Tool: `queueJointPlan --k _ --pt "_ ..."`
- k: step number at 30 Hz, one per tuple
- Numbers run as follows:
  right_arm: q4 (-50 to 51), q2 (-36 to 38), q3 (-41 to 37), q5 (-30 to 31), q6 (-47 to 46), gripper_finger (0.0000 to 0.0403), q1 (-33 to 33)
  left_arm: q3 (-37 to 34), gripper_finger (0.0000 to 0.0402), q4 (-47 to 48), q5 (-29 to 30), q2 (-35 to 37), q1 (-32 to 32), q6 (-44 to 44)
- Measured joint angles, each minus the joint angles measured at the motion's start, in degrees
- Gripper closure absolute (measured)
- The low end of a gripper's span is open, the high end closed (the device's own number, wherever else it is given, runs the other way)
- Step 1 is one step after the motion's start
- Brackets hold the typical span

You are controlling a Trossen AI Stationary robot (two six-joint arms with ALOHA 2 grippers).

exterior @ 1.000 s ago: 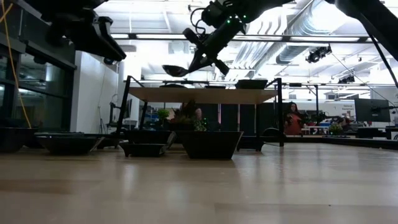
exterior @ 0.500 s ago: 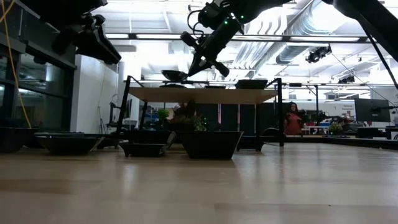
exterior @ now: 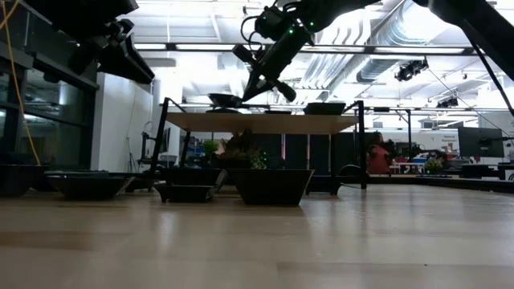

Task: Pick & Place Mini shaped plates
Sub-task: Stack the leaf shaped plate on top of the other leaf shaped plate on the shelf

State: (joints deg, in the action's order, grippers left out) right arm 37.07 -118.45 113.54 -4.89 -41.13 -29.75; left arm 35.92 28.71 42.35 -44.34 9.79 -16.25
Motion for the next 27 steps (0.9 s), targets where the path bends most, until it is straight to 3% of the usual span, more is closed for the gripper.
queueJointPlan --k 27 --pt "1.11 0.00 0.00 0.05 5.59 0.0402 0.28 0.00 0.0299 0.17 -1.38 0.00 0.02 0.22"
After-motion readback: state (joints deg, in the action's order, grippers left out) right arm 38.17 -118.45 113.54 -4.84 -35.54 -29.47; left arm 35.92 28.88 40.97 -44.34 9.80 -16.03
